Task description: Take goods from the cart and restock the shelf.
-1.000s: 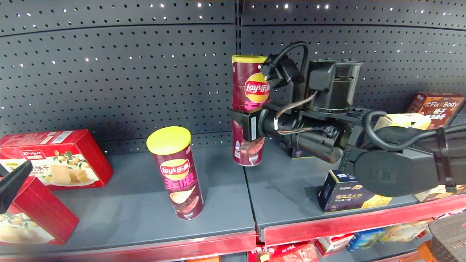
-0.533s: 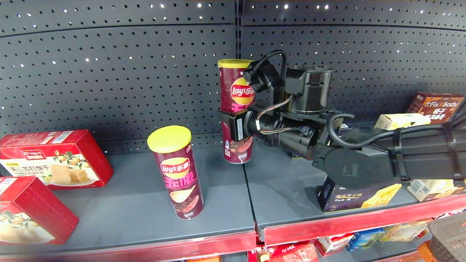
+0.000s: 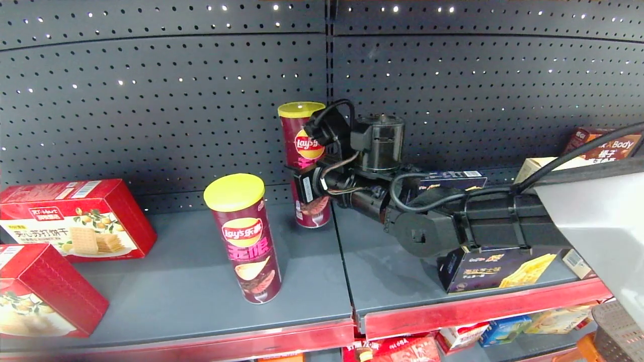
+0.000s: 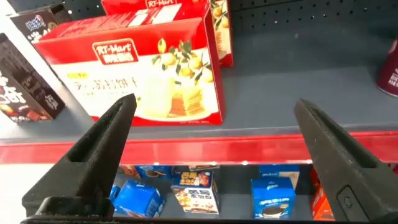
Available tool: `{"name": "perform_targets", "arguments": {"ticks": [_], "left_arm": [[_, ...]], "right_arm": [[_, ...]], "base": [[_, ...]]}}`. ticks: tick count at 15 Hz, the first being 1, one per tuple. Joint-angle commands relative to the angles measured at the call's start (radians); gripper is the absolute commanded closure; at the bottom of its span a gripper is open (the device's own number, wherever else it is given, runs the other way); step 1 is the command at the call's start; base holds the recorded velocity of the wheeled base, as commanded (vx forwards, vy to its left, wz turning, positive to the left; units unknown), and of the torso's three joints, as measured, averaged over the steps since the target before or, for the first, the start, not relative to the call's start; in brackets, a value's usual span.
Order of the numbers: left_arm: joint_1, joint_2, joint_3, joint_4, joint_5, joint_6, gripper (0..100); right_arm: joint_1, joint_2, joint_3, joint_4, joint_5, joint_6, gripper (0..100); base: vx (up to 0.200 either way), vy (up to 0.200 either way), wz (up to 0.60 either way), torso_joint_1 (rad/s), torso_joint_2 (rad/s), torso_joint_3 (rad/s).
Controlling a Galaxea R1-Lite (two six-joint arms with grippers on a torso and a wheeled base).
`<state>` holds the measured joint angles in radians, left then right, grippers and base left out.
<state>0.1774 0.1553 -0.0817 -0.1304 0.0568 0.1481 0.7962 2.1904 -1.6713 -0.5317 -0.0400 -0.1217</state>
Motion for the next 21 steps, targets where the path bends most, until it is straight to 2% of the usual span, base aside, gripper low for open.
{"name": "perform_targets", "arguments": {"ticks": [1,6,9,12,21], "left_arm": [[0.0,-0.059,0.019,0.006,0.001,-0.001,0],[0.0,-0.059,0.082,-0.034,0.001,0.005,0],[0.0,-0.057,0.082,-0.026,0.0,0.007,0],[0.0,-0.059,0.082,-0.009,-0.002,0.007,0],[0.0,-0.059,0.082,0.017,-0.005,0.007,0]], "right_arm": [[-0.002,0.037,-0.019,0.001,0.0,-0.003,100],[0.001,0.043,-0.042,0.004,-0.018,-0.001,100],[0.009,0.068,-0.073,-0.007,-0.054,0.005,100],[0.04,0.092,-0.093,-0.017,-0.055,0.03,100],[0.037,0.112,-0.102,-0.021,-0.043,0.031,100]], "base": [[0.0,0.0,0.0,0.0,0.0,0.0],[0.0,0.0,0.0,0.0,0.0,0.0],[0.0,0.0,0.0,0.0,0.0,0.0],[0.0,0.0,0.0,0.0,0.0,0.0],[0.0,0.0,0.0,0.0,0.0,0.0]]}}
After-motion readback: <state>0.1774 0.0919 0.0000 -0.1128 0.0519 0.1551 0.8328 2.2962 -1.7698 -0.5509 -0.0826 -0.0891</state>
